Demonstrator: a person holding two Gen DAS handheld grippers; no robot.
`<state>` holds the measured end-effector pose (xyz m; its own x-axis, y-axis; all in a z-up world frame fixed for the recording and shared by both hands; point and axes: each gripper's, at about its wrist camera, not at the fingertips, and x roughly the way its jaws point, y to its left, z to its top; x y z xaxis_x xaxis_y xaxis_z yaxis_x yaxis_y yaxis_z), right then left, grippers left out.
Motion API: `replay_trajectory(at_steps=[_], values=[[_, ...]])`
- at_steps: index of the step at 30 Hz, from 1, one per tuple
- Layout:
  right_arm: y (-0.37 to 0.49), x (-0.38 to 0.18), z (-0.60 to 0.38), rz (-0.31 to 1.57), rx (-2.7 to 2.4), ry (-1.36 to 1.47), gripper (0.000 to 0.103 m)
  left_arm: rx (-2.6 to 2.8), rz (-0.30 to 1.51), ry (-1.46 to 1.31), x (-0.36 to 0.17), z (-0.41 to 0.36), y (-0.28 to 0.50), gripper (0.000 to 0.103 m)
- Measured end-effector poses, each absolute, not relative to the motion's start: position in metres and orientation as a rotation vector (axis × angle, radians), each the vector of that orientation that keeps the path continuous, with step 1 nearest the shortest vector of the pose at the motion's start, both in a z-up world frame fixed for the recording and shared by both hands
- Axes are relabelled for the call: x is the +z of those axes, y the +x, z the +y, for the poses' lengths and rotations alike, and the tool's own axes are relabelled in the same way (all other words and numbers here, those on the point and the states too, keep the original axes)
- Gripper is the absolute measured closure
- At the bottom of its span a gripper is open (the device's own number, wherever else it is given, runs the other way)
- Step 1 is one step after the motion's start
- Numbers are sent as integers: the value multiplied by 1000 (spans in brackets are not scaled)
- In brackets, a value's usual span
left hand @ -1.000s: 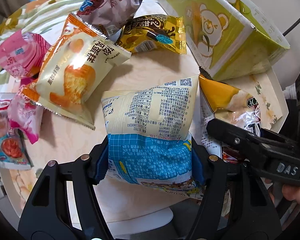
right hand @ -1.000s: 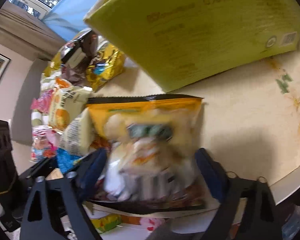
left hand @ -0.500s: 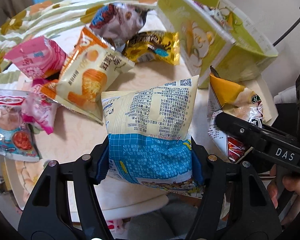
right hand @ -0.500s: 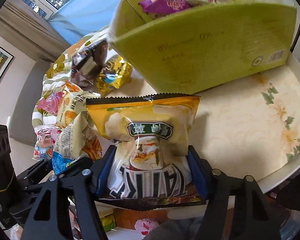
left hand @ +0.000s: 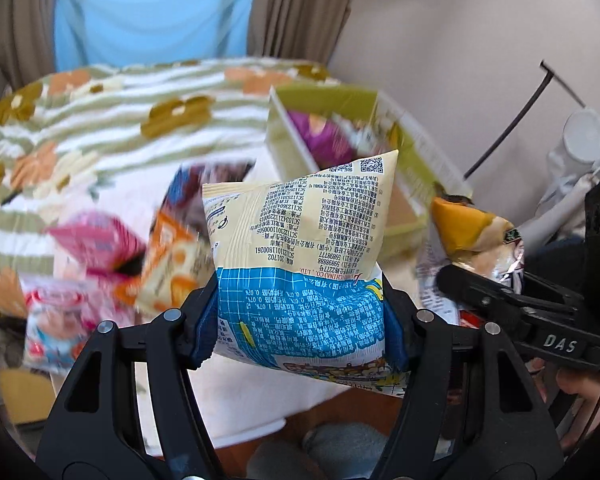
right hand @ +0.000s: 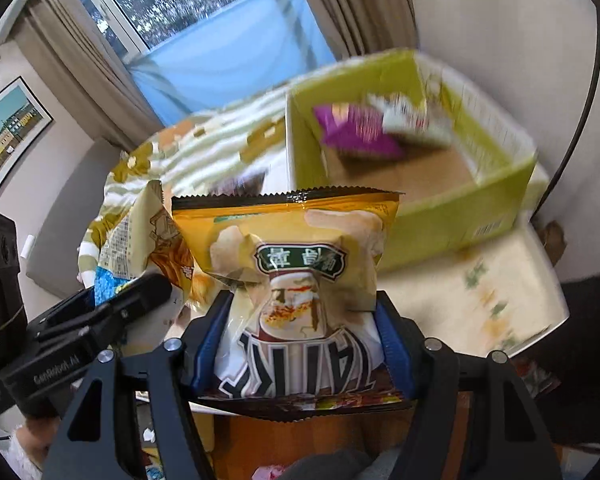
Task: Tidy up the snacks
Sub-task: 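Carry both bags over the box and open both tools to drop them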
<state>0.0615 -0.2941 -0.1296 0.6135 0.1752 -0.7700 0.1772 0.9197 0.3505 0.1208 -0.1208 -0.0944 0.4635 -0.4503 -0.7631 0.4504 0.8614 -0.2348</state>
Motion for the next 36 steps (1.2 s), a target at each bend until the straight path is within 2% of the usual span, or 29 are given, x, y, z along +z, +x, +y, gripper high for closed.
replay_trajectory(at_steps=[6, 13, 27, 29, 30, 31, 36], values=[[78, -87, -321, 836, -35, 348, 39, -544, 890, -20, -71, -152, 153, 41], [105, -76, -367, 802, -29, 322, 39, -531, 880, -36, -65, -211, 185, 41], [161, -98, -456, 848, 32, 295, 39, -412, 1000, 85, -132, -350, 240, 40], [165, -101, -461, 855, 43, 287, 39, -420, 1017, 96, -141, -359, 240, 31], [168, -103, -464, 858, 51, 288, 39, -410, 1024, 108, -143, -361, 239, 12], [171, -104, -466, 860, 57, 291, 39, -390, 1028, 122, -146, -361, 240, 1], [179, -109, -472, 872, 89, 286, 39, -378, 1020, 67, -144, -344, 230, 1]])
